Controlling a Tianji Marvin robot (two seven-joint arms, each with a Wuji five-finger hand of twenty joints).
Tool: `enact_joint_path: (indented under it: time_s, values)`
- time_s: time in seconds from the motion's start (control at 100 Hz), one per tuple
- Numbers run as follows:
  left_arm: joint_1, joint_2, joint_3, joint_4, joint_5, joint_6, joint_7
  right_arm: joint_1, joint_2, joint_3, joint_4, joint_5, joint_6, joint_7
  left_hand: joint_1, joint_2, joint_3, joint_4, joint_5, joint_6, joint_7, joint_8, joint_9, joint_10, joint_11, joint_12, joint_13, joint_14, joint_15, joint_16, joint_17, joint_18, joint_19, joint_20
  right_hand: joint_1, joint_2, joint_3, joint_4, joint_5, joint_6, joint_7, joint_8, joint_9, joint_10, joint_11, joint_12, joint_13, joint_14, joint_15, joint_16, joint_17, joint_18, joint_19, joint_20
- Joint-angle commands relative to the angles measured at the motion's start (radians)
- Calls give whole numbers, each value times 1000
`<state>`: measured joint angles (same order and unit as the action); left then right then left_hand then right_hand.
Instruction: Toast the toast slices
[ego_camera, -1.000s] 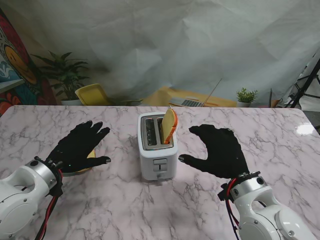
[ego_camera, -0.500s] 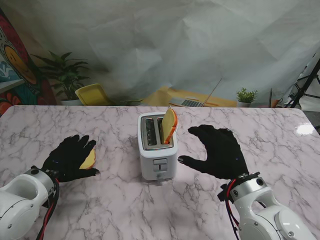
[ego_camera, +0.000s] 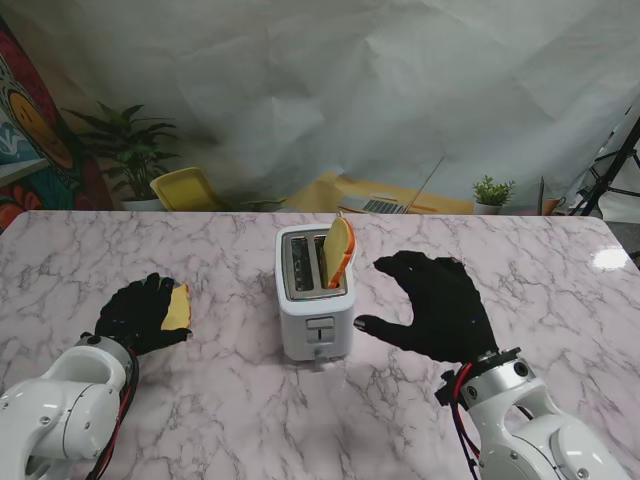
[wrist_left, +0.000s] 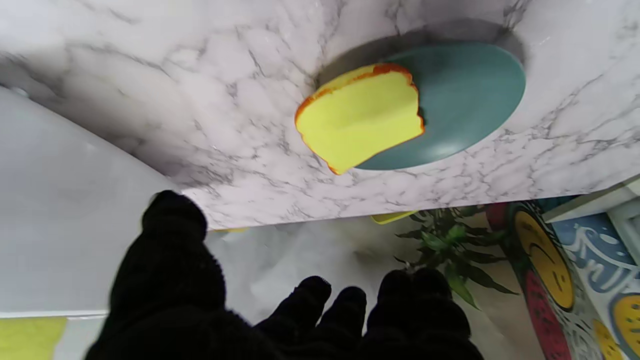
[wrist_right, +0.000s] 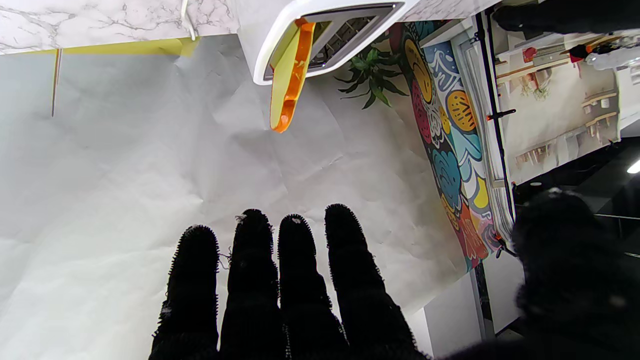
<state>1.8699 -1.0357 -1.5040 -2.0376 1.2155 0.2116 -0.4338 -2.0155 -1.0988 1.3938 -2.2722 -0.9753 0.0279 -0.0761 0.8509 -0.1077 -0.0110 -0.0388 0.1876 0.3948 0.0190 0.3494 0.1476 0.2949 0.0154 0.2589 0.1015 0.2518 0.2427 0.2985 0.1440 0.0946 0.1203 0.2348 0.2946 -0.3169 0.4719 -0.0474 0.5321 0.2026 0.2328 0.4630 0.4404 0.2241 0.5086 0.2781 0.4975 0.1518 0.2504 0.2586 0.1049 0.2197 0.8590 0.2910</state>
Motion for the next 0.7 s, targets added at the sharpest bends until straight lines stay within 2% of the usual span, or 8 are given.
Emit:
enact_joint_path:
  time_s: [0.0, 0.14, 0.23, 0.34, 0.48, 0.69]
  values:
    - [-10, -9, 8, 20, -4, 2, -1, -10, 1, 1, -7, -7, -5, 0, 25, -39, -5, 14, 16, 35, 12, 22, 37, 13, 10, 21, 24, 30, 26, 22, 5, -1, 66, 29, 21, 39, -13, -12, 6, -21, 10, -21, 13, -10, -15, -1, 10, -12, -24, -19, -7, -8, 12, -18]
    - [-24, -10, 29, 42, 29, 28, 10, -13, 0, 2, -7, -5, -10, -10, 64, -66, 1, 18, 40, 35, 16, 43, 63, 16, 16, 43, 45, 33, 56, 49, -50, -17, 283, 39, 22, 38, -13, -12, 8, -20, 12, -23, 15, -11, -15, -1, 11, -11, -25, -19, -6, -7, 14, -20]
    - [-32, -11, 43, 58, 57, 44, 15, -15, 0, 4, -6, -7, -15, -13, 80, -76, 3, 20, 47, 36, 21, 50, 74, 20, 23, 56, 54, 34, 80, 66, -59, -23, 351, 53, 21, 40, -13, -11, 9, -20, 13, -24, 17, -11, -15, -1, 13, -12, -25, -19, -5, -4, 16, -21]
    - [-38, -11, 53, 70, 71, 55, 12, -17, 0, 4, -6, -9, -15, -16, 83, -79, 3, 20, 54, 32, 27, 59, 83, 17, 28, 69, 57, 35, 92, 80, -65, -27, 384, 60, 21, 41, -14, -11, 11, -21, 15, -25, 20, -10, -14, 0, 15, -12, -25, -19, -5, -3, 18, -22]
    - [-34, -10, 57, 74, 108, 43, -12, -19, -1, 1, -6, -8, -9, -20, 60, -69, -3, 19, 67, 24, 33, 64, 85, 10, 28, 74, 54, 34, 90, 82, -74, -27, 388, 58, 23, 42, -14, -11, 15, -19, 17, -27, 23, -9, -15, 0, 18, -9, -25, -19, -3, -2, 21, -23]
    - [-47, -6, 77, 102, 122, 31, -34, -20, -1, -2, -5, -7, -5, -19, 34, -61, -7, 19, 83, 5, 48, 82, 91, -2, 30, 80, 55, 31, 87, 84, -81, -31, 391, 55, 25, 48, -16, -10, 14, -19, 17, -30, 25, -7, -15, 0, 19, -9, -26, -19, -4, -1, 21, -26]
